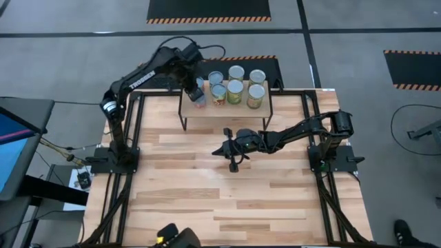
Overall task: Pick and place cans onto a shelf
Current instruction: Put the canned corn on the shelf, then return to Home Position
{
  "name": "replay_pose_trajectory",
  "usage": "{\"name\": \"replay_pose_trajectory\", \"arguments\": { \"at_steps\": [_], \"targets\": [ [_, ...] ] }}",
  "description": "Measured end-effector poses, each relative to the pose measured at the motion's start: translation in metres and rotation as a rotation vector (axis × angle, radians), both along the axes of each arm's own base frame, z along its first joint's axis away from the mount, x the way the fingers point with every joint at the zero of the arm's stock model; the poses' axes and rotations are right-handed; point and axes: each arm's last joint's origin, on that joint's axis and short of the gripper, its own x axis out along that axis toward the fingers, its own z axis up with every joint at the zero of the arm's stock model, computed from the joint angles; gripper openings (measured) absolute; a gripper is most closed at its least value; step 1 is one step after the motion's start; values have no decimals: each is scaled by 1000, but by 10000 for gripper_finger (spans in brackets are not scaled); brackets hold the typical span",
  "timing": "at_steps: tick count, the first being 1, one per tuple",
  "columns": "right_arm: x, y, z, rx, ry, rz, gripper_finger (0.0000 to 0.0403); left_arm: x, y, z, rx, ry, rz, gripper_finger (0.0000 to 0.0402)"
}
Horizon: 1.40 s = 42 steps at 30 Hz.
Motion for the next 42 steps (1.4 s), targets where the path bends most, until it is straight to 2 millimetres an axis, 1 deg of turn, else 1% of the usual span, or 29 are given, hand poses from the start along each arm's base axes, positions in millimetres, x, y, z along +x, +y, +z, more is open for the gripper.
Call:
{"name": "replay_pose_trajectory", "arguments": {
  "at_steps": [3, 14, 32, 36, 42],
  "targets": [
    [0, 0, 0, -2, -1, 1, 8, 2, 0, -4, -7, 16, -4, 2],
    [0, 0, 0, -2, -2, 1, 8, 1, -1, -4, -3, 43, 24, 5],
    [0, 0, 0, -2, -1, 1, 8, 1, -2, -4, -10, 42, -1, 77],
    [0, 0, 0, -2, 0, 1, 8, 1, -3, -5, -6, 48, -31, 84],
    [0, 0, 0, -2, 0, 1, 8, 0, -6, -3, -1, 55, -61, 85]
  ]
}}
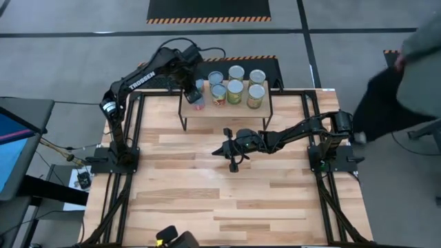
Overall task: Pick and place cans onto a shelf
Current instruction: Return to Home Position
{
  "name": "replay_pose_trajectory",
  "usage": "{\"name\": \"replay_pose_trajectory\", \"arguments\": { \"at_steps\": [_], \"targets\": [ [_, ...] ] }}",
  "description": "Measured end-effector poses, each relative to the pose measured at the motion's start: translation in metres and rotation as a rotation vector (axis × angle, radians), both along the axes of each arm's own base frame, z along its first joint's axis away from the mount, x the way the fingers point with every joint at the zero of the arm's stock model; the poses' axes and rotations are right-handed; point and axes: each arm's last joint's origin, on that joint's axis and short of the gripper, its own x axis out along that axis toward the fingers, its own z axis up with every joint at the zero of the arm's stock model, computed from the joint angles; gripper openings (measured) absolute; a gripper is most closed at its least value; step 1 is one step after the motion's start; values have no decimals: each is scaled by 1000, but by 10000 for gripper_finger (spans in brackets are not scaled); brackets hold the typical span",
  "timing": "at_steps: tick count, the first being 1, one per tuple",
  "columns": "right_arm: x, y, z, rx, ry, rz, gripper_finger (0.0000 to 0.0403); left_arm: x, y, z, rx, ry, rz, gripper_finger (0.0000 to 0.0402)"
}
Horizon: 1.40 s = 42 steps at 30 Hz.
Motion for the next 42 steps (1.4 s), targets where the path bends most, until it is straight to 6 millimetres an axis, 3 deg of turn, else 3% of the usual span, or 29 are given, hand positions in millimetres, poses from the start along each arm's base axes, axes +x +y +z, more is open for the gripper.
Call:
{"name": "replay_pose_trajectory", "arguments": {
  "at_steps": [11, 16, 21, 25, 33, 42],
  "targets": [
    [0, 0, 0, 0, 0, 0, 8, -15, -20, 30, 70, -63, -56, 84],
    [-1, 0, 1, -21, 15, 7, 8, -21, -46, 47, 178, -159, -178, 66],
    [-16, -1, 16, -55, 83, -57, 5, -29, -76, 45, 297, -316, -269, 35],
    [-40, 1, 32, -101, 9, -41, 5, -41, -102, 31, 371, -490, -354, 19],
    [-109, -10, 40, -69, -68, -89, 6, -74, -147, -16, 460, -792, -439, 14],
    [-172, -13, 26, -32, -168, -89, 10, -111, -182, -75, 491, -1030, -458, 14]
  ]
}}
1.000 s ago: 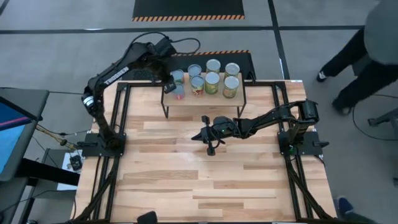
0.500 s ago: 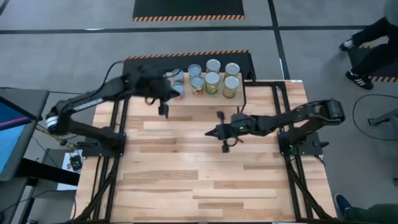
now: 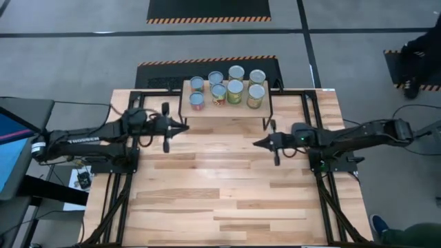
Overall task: Pick and place cans onto a shelf
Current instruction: Return to Home Position
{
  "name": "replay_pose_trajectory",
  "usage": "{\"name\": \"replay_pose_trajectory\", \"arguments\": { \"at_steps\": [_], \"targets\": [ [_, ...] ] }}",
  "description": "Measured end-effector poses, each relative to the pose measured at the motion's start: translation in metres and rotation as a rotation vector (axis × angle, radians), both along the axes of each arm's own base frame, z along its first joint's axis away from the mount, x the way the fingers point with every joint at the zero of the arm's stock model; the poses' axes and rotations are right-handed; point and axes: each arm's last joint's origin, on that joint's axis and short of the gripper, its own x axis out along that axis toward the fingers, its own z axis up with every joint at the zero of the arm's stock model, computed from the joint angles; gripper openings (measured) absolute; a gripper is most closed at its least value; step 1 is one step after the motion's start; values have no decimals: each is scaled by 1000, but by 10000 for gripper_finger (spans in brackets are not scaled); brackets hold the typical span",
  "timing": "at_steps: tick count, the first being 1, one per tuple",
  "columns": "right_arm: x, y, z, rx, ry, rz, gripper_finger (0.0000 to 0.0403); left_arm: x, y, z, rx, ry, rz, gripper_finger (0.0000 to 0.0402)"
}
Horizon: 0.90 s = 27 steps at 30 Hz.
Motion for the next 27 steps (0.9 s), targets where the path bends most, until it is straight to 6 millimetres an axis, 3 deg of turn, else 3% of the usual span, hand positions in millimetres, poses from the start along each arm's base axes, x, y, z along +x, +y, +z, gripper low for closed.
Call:
{"name": "replay_pose_trajectory", "arguments": {
  "at_steps": [8, 14, 27],
  "targets": [
    [-40, -7, -24, 46, -121, -41, 10, -33, -12, -42, -13, -130, 4, 14],
    [-60, -10, -41, 89, -139, -40, 9, -53, -17, -58, -7, -202, 3, 14],
    [-75, -16, -32, 48, -196, -51, 9, -83, -25, -82, -4, -327, -2, 14]
  ]
}}
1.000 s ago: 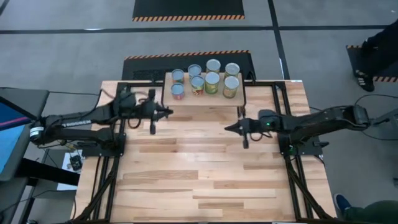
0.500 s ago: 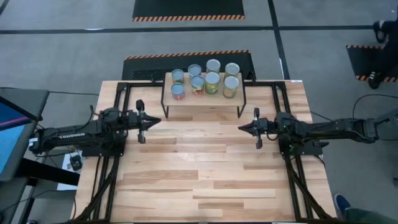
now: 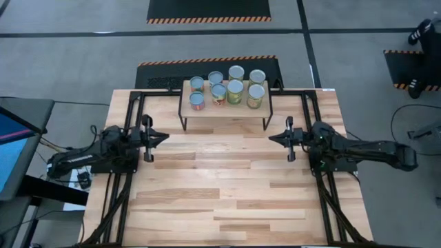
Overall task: Pick and place cans onto a shelf
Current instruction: Return to Home Position
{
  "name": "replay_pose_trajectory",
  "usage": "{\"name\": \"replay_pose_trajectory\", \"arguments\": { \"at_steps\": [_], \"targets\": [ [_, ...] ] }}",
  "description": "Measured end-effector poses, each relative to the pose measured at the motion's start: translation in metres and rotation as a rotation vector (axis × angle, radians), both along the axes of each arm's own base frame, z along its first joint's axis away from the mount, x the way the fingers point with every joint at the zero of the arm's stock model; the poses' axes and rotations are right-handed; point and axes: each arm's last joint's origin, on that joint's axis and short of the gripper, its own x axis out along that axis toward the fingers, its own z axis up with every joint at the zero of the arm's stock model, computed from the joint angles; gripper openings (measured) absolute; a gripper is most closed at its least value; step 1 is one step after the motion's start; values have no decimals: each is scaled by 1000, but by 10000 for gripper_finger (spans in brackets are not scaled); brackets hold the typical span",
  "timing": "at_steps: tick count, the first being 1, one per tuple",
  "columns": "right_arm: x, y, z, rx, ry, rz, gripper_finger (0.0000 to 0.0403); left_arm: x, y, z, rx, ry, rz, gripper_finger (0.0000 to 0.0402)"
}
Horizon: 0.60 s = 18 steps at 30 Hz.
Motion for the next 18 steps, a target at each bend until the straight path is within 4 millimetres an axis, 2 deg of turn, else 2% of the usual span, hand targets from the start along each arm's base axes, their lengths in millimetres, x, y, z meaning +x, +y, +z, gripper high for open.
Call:
{"name": "replay_pose_trajectory", "arguments": {
  "at_steps": [6, 18],
  "targets": [
    [-9, -4, 1, -13, -7, -20, 9, 1, 0, -11, -37, 107, 3, 14],
    [-29, -2, 6, 3, -86, -76, 5, 3, 2, -17, -70, 92, 36, 14]
  ]
}}
